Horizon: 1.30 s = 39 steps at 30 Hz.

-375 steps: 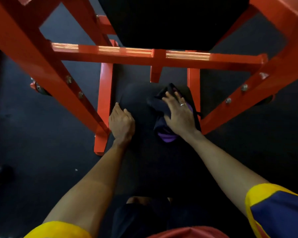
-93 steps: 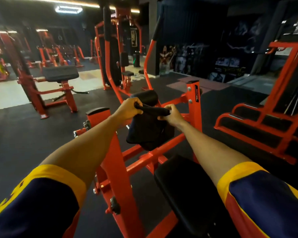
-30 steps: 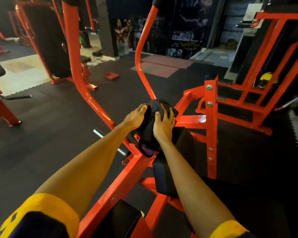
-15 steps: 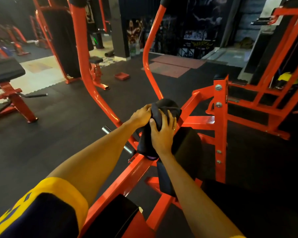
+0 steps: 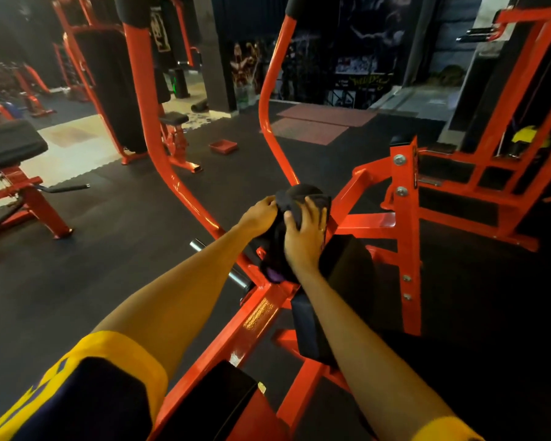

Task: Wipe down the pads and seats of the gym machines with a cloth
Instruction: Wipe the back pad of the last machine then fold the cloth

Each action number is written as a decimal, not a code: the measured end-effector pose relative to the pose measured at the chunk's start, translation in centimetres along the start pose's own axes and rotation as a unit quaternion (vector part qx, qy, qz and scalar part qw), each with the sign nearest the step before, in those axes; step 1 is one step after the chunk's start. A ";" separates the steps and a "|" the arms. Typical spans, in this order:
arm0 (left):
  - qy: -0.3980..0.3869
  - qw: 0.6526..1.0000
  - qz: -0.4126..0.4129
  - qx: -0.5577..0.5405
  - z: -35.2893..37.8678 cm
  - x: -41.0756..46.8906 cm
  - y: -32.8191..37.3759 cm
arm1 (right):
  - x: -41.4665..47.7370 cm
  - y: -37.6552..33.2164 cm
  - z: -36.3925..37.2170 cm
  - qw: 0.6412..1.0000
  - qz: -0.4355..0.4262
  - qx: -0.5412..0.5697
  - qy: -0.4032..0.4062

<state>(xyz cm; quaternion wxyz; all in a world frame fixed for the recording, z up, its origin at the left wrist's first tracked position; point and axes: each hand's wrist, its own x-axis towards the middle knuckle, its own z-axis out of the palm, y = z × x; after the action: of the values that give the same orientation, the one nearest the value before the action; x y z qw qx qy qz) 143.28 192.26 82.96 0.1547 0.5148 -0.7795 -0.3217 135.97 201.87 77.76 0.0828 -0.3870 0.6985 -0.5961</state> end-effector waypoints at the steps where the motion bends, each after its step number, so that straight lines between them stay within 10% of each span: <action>1: 0.005 1.000 -0.006 0.010 0.2 -0.3 0.1 | -1.0 -0.1 -0.1 1.000 -0.008 0.009 -0.012; 10: 0.079 0.989 0.079 0.096 2.7 -3.2 3.1 | 11.0 1.5 -0.9 0.988 0.147 -0.010 -0.051; 18: 0.041 0.998 -0.016 0.044 0.7 -1.5 2.4 | -0.6 -0.7 -0.6 1.000 0.017 0.009 -0.018; 26: 0.057 0.986 0.110 0.115 2.5 -3.2 3.6 | 10.5 0.3 -1.7 0.992 0.112 -0.013 -0.058; 39: 0.029 0.997 -0.050 0.041 0.8 -0.9 0.3 | 2.1 0.1 -0.1 0.999 0.014 -0.032 -0.007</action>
<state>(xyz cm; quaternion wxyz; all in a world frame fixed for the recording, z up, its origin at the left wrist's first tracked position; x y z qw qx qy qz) 142.93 193.40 82.64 0.1394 0.5679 -0.7608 -0.2815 134.49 200.60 78.43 0.0839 -0.3840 0.7223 -0.5690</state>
